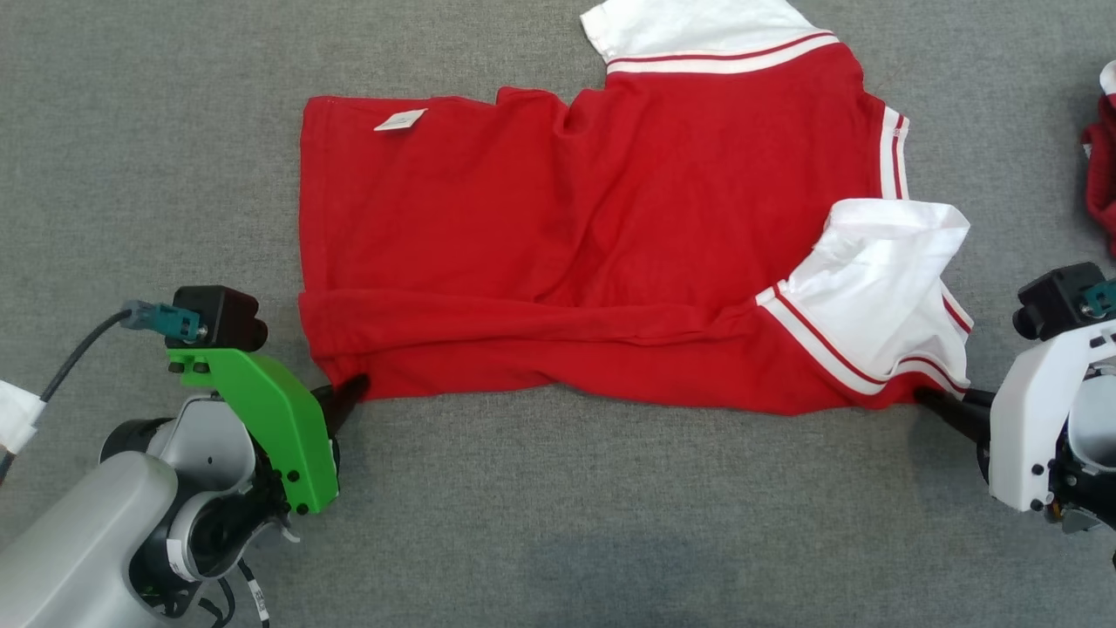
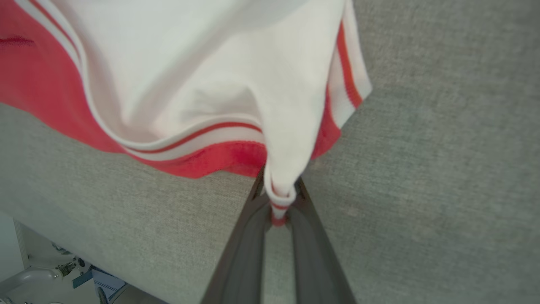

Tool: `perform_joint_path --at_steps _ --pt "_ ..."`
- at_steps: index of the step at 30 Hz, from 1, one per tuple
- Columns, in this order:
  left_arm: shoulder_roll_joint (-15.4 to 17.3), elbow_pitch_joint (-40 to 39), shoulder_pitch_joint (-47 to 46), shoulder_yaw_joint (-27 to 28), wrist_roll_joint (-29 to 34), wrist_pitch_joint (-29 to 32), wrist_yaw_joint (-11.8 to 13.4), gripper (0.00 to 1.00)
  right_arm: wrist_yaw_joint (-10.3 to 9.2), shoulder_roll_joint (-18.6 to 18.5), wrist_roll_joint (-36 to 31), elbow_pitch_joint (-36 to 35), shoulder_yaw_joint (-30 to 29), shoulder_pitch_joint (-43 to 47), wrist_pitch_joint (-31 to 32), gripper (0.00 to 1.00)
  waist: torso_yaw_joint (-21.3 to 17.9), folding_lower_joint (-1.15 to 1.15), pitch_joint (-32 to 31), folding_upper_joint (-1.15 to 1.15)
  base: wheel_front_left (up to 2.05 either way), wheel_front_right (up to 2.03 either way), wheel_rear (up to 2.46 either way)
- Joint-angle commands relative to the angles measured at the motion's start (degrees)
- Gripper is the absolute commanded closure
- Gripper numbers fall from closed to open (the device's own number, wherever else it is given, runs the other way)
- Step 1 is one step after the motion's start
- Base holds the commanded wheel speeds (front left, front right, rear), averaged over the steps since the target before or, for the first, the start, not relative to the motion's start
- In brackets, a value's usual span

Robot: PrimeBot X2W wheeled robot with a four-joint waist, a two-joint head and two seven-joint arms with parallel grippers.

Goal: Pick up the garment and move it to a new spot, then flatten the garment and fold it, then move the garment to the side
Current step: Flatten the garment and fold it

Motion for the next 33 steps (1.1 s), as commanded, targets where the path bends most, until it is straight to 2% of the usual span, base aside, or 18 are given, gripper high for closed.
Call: perform_joint_path --at_steps 1,4,11,17,20,25,30,33 --pt "0.7 -0.2 0.5 0.3 -1.1 1.0 -0.4 1.0 0.04 0.4 1.4 0.4 -0.5 -1.2 0.7 1.0 0.1 0.0 -0.2 0.69 0.0 0.0 0.0" --pt "1.9 -2.4 -0.7 3.0 -3.8 2.1 -0.5 1.0 0.04 0.2 3.3 -0.5 -3.3 -3.2 2.5 1.0 0.2 0.0 -0.5 0.69 0.0 0.0 0.0" --pt "8.5 -9.8 -2.9 7.8 -9.7 8.7 0.1 1.0 0.03 -1.4 6.1 -2.8 -11.4 -8.8 11.6 1.0 0.0 0.0 -1.2 0.69 0.0 0.0 0.0" --pt "12.4 -13.4 -3.8 9.5 -13.0 13.8 1.3 1.0 0.03 -1.2 7.9 -4.8 -13.4 -12.6 18.2 1.0 -0.3 0.0 -1.2 0.69 0.0 0.0 0.0" --pt "12.6 -15.2 -2.3 10.6 -15.7 14.8 2.2 1.0 0.03 -0.3 8.4 -6.2 -13.0 -13.5 21.3 1.0 -0.8 0.0 -1.3 0.69 0.0 0.0 0.0" --pt "13.6 -16.8 2.8 10.3 -14.8 11.5 2.0 1.0 0.03 1.0 8.7 -8.4 -12.2 -8.4 23.7 1.0 -1.0 0.0 -1.0 0.69 0.0 0.0 0.0" --pt "12.5 -15.3 10.2 8.2 -11.4 5.1 1.5 1.0 0.03 1.3 7.8 -10.0 -13.1 1.7 22.8 1.0 -0.7 0.0 -0.7 0.69 0.0 0.0 0.0" --pt "10.8 -14.9 14.7 7.2 -10.4 0.8 0.9 1.0 0.03 1.6 7.1 -10.4 -14.3 7.1 21.0 1.0 -0.5 0.0 -0.6 0.69 0.0 0.0 0.0"
